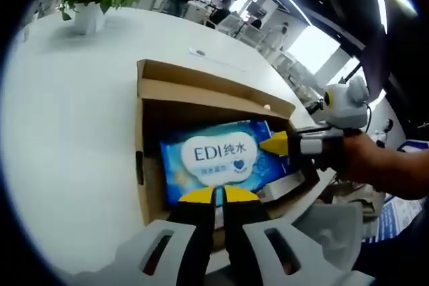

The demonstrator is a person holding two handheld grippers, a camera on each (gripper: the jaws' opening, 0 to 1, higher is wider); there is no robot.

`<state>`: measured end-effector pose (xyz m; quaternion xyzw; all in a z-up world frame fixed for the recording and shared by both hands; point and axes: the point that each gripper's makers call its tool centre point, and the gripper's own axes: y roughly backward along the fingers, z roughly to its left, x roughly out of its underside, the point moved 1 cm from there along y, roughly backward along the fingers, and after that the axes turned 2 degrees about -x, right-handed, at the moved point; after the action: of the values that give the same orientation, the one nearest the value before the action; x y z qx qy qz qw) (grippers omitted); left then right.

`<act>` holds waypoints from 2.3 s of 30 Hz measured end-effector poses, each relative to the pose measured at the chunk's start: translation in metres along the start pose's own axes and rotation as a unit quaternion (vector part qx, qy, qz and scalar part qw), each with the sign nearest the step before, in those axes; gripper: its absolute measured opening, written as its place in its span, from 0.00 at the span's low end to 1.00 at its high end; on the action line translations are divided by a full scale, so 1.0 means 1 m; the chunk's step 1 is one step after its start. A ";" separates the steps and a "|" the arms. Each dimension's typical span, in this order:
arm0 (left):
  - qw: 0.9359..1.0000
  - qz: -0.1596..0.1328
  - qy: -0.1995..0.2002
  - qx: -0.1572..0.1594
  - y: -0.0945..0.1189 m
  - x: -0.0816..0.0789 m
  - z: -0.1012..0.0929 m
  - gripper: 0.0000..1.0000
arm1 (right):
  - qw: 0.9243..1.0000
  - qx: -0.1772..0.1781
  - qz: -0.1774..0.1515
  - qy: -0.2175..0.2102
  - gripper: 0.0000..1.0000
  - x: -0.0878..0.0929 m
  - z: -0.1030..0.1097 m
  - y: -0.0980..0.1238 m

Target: Operate the shoe box by opening the lid, removing the specified soft item, and placing it in the target area until the item is outside and the box remains undamaged.

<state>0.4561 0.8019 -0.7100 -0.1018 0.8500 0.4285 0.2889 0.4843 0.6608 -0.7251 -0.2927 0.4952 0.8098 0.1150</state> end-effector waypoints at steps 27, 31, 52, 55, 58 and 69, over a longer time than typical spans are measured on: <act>0.994 0.077 -0.044 -0.060 -0.044 -0.005 0.018 0.12 | 0.999 0.029 -0.004 0.030 0.00 0.011 -0.020 0.018; 0.994 0.084 -0.041 -0.056 -0.050 -0.006 0.016 0.12 | 0.999 0.029 -0.005 0.034 0.00 0.012 -0.021 0.017; 0.985 0.131 -0.080 -0.083 -0.068 0.007 0.015 0.12 | 0.999 0.018 -0.007 0.037 0.00 0.014 -0.024 0.014; 0.983 0.136 -0.090 -0.084 -0.069 0.006 0.015 0.07 | 0.999 0.019 -0.007 0.038 0.00 0.015 -0.024 0.013; 0.983 0.133 -0.096 -0.083 -0.068 0.005 0.017 0.00 | 0.999 0.019 -0.007 0.037 0.00 0.015 -0.024 0.013; 0.987 0.112 -0.094 -0.071 -0.051 -0.002 0.011 0.00 | 0.999 0.013 -0.008 0.030 0.00 0.010 -0.019 0.019</act>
<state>0.4838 0.7792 -0.7484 0.0144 0.7924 0.5254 0.3096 0.4738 0.6335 -0.7236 -0.3193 0.5067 0.7932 0.1106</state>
